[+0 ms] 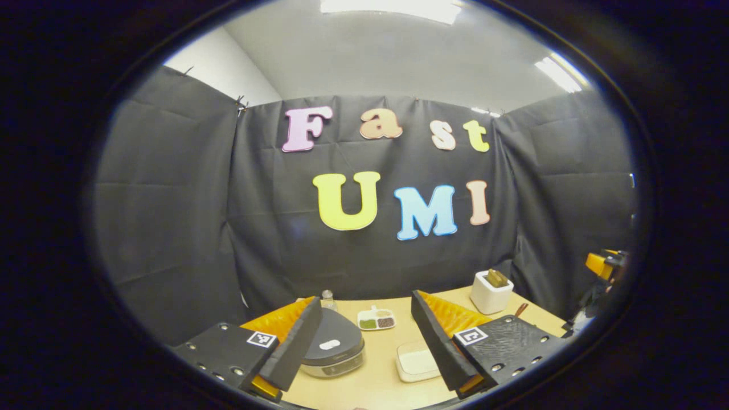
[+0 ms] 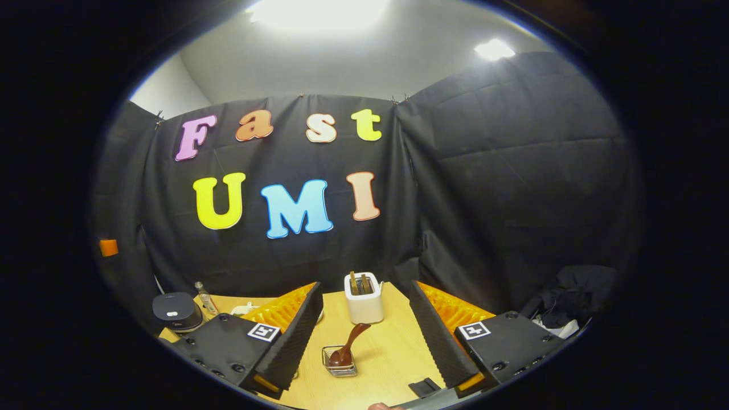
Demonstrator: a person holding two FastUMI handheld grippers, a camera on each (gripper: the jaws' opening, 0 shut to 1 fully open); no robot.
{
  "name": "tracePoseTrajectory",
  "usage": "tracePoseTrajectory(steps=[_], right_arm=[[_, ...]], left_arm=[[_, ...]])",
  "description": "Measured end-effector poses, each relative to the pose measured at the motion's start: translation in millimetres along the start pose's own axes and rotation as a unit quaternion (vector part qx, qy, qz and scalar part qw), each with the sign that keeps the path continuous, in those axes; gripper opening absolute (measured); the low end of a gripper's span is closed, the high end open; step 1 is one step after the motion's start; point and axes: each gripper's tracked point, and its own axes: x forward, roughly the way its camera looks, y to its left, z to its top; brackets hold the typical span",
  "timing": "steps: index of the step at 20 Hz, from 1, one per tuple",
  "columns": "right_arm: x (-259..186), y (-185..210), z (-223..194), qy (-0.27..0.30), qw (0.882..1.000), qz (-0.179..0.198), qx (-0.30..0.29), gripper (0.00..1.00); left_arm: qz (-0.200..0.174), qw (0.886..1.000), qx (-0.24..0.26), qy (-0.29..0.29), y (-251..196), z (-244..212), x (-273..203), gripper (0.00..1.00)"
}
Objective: Close the left gripper, press the button to open the rice cooker; take a wooden spoon from the chopstick holder with the right hand, scoop a spoonful of rice and pour it into the rice cooker, then put the wooden spoon back into the chopstick holder.
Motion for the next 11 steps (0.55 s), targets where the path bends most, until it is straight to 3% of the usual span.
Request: tracePoseTrajectory(steps=[5,11], right_arm=[[28.2,-5.3,-3.3,0.007,1.000,0.018,0.013,0.98],[66.8,-10.4,5.7,0.007,0.995,0.091,-0.030,0.93]], left_arm=[[0.017,1.000,-0.017,0.006,-6.5,-13.5,14.1,0.99],[0.021,0.999,-0.045,-0.005,-24.8,-13.0,19.8,0.99]])
